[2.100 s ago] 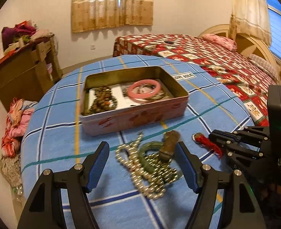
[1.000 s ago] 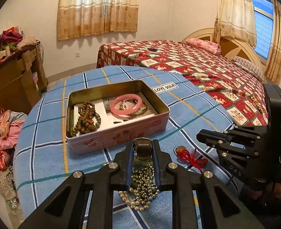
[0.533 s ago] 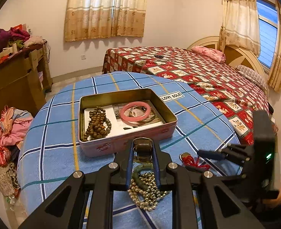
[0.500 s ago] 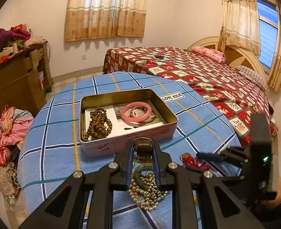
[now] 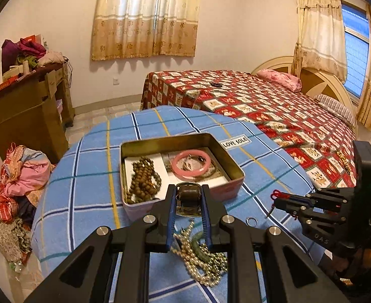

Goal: Organize jewelry
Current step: 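Lift the brown strap with the left gripper while the right carries the red tassel toward the tin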

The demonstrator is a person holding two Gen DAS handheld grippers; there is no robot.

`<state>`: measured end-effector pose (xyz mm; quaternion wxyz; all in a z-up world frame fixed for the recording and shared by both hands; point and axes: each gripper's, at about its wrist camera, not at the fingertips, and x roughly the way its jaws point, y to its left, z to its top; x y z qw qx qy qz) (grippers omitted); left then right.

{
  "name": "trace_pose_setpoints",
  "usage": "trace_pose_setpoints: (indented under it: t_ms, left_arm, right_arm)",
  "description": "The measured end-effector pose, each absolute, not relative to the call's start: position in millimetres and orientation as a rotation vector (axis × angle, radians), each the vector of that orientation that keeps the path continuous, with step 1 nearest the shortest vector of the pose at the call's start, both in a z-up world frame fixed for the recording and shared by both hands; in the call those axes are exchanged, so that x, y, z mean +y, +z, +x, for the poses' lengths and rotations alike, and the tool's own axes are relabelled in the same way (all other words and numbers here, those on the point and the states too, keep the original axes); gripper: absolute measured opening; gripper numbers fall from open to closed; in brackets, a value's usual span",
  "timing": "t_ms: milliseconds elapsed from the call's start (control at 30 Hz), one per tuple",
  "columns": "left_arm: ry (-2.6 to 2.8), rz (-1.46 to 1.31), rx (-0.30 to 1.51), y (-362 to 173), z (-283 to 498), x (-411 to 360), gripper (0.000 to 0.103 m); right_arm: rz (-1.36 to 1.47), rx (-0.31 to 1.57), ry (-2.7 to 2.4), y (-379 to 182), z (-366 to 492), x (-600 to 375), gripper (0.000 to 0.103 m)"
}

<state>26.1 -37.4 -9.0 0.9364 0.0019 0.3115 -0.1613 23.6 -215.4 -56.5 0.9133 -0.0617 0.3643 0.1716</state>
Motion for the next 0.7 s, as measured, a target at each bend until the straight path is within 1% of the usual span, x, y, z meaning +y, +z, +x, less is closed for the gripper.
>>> trace_pose_setpoints:
  t_ms: [700]
  left_arm:
    - [-0.300,0.068,0.609,11,70,-40,0.018]
  right_arm:
    - [-0.129,0.646,0.400,-14,68,-204,0.007]
